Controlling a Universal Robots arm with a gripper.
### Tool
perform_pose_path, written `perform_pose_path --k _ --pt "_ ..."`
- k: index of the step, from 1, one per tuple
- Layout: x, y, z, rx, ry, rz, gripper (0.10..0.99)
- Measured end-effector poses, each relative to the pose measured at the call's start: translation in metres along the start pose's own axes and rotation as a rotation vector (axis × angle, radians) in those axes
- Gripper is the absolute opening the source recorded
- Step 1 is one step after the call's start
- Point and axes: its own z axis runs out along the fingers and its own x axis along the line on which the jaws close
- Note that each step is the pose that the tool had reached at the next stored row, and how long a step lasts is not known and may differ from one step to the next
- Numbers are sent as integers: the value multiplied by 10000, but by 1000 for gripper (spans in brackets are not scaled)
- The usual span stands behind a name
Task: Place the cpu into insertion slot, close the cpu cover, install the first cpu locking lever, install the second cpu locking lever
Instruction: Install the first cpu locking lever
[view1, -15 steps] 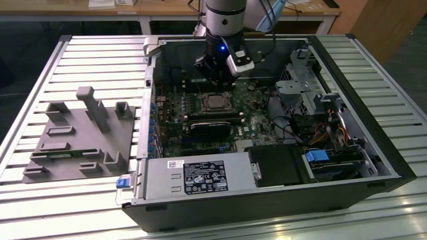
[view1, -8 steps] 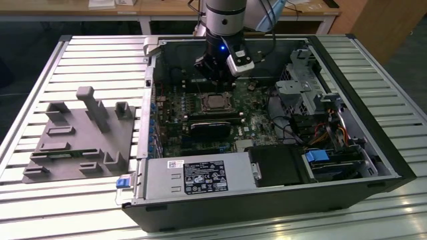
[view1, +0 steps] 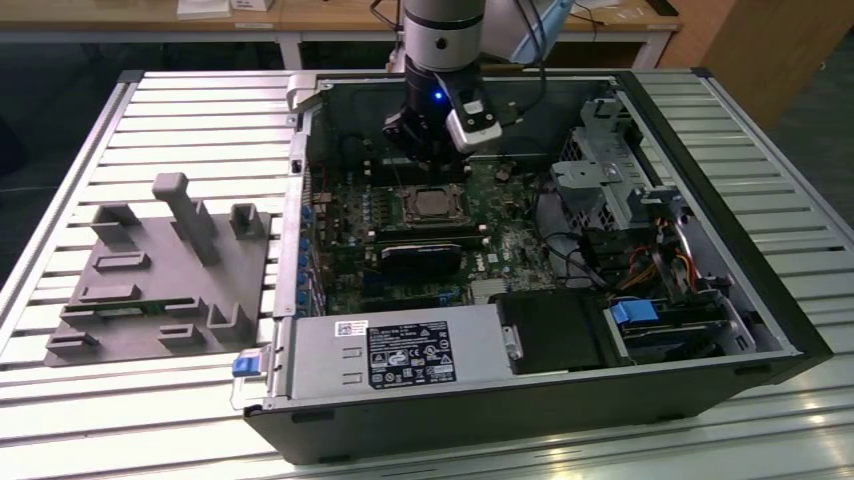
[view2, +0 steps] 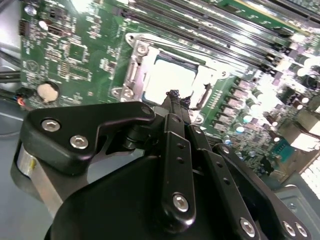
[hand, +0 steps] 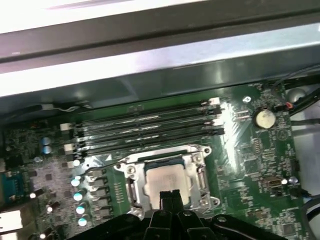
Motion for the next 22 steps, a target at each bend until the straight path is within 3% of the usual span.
perform_pose_path --k 19,22 --pt "540 -103 -15 -3 -13 1 102" --pt "595 -114 -16 -3 -13 0 102"
